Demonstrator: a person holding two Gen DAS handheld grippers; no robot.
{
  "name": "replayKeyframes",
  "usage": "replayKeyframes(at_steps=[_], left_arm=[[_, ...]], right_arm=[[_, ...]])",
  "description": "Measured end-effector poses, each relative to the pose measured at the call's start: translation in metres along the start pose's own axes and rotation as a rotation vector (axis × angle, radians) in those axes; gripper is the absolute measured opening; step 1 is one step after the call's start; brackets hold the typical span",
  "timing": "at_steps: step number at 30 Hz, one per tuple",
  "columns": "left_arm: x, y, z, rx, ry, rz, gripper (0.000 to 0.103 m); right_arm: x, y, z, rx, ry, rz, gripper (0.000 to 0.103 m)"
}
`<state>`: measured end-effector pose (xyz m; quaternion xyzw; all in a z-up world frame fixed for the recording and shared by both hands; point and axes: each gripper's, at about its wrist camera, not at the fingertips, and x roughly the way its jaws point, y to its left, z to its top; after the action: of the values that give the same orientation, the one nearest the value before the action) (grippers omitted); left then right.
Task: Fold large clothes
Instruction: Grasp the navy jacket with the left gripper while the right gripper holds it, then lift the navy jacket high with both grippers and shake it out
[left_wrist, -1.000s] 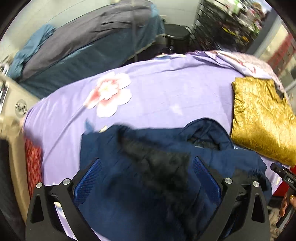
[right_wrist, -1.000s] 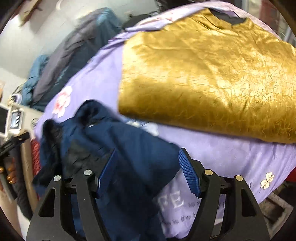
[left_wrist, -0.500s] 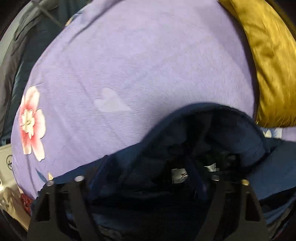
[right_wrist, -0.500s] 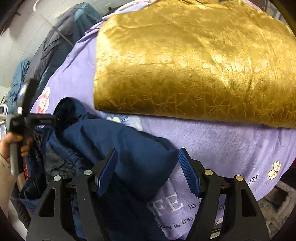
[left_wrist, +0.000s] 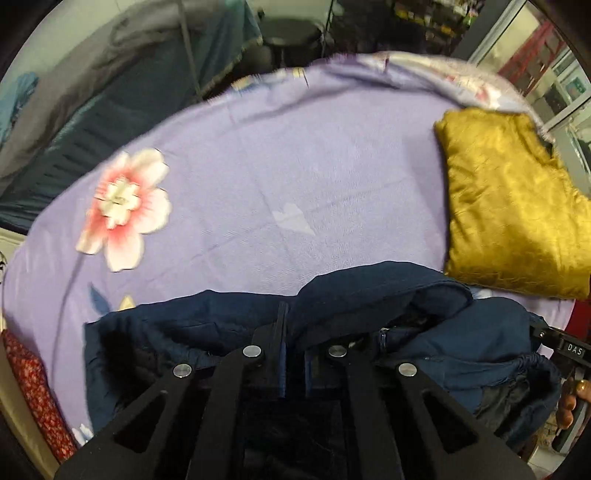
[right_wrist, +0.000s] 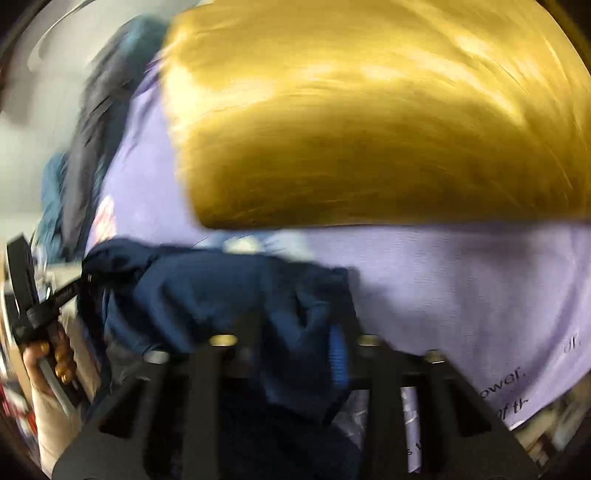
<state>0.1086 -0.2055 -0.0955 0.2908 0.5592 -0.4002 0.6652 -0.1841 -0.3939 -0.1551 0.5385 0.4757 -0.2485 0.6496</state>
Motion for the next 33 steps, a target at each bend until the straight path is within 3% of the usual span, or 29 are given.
replayKeyframes(at_steps=[2, 4, 11, 14, 16, 18, 20, 22, 23, 25, 27, 30, 33], left_arm=[[-0.043, 0.022, -0.01, -0.035, -0.07, 0.02, 0.006], [-0.087, 0.038, -0.015, -0.069, -0.146, 0.038, 0.006], [-0.279, 0.073, -0.082, -0.159, -0.483, 0.143, 0.006], [-0.34, 0.069, -0.118, -0.188, -0.612, 0.168, 0.006], [-0.361, 0.063, -0.135, -0.205, -0.668, 0.174, 0.006], [-0.366, 0.059, -0.147, -0.226, -0.679, 0.164, 0.006], [-0.357, 0.059, -0.155, -0.247, -0.658, 0.16, 0.006], [-0.337, 0.054, -0.158, -0.258, -0.611, 0.117, 0.006], [-0.334, 0.054, -0.165, -0.261, -0.597, 0.099, 0.006], [-0.32, 0.049, -0.169, -0.271, -0.57, 0.041, 0.006], [-0.313, 0.046, -0.169, -0.275, -0.566, 0.055, 0.006], [-0.311, 0.045, -0.168, -0.288, -0.575, 0.07, 0.006], [-0.308, 0.053, -0.167, -0.301, -0.576, 0.062, 0.006]], right_arm=[[-0.022, 0.025, -0.002, -0.083, -0.043, 0.042, 0.017], [-0.055, 0.054, -0.002, -0.151, -0.114, 0.136, 0.015], [-0.193, 0.18, -0.027, -0.588, -0.363, 0.539, 0.014], [-0.234, 0.206, -0.041, -0.695, -0.422, 0.65, 0.014], [-0.245, 0.207, -0.042, -0.708, -0.387, 0.733, 0.015], [-0.243, 0.204, -0.041, -0.714, -0.374, 0.725, 0.019], [-0.234, 0.196, -0.041, -0.694, -0.367, 0.69, 0.035], [-0.213, 0.176, -0.036, -0.561, -0.333, 0.71, 0.076], [-0.206, 0.167, -0.035, -0.514, -0.332, 0.703, 0.08], [-0.182, 0.156, -0.037, -0.447, -0.332, 0.558, 0.083], [-0.158, 0.146, -0.046, -0.388, -0.289, 0.417, 0.083], [-0.15, 0.134, -0.074, -0.376, -0.289, 0.482, 0.083], [-0.149, 0.131, -0.095, -0.45, -0.295, 0.499, 0.084]])
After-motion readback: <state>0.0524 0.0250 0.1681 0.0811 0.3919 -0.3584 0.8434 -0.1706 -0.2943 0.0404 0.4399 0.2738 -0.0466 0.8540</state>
